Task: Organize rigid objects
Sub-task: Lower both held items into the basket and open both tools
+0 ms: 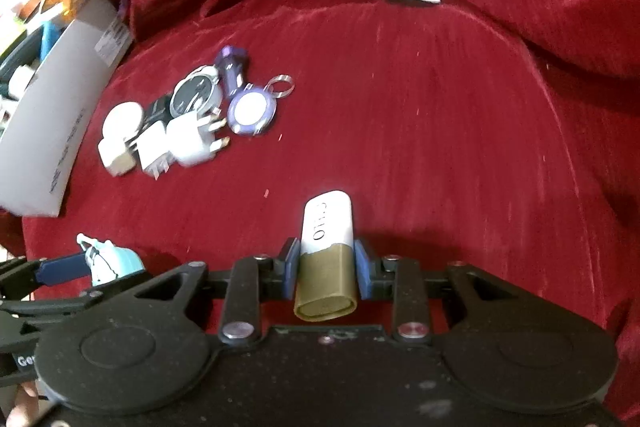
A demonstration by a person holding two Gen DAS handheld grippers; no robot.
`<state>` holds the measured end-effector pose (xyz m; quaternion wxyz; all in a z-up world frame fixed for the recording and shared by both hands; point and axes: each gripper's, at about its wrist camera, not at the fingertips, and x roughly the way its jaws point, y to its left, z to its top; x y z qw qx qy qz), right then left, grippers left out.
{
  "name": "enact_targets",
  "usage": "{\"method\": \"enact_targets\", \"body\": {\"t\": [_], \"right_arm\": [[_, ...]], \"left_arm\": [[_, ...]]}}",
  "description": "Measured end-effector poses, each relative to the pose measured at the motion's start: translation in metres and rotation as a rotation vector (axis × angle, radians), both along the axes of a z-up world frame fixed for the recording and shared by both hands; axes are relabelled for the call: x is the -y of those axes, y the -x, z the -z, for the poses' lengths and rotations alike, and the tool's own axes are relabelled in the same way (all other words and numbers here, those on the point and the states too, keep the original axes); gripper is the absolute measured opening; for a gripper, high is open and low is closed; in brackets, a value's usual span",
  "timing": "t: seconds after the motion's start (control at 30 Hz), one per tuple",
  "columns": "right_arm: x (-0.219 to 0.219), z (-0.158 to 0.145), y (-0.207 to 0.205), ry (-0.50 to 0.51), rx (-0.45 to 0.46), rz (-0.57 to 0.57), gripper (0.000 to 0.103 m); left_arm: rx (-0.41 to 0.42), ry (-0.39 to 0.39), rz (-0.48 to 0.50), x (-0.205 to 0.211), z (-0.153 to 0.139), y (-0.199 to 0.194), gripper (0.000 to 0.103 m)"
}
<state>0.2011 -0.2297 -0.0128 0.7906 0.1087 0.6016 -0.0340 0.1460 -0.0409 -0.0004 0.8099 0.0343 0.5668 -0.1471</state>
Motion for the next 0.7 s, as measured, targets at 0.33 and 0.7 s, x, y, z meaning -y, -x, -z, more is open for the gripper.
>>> {"method": "enact_targets", "body": {"t": [0.33,0.7], "right_arm": [[-0.020,-0.020,0.055,-0.049,0.008,-0.029,0.027],[-0.035,-0.028,0.121,-0.087,-0.020,-0.060,0.011]], "left_arm": [[0.003,0.024,0.019,-0.017,-0.008,0.053,0.066],[-0.037,0.001,0.058,-0.025,0.007,0.108,0.066]]}}
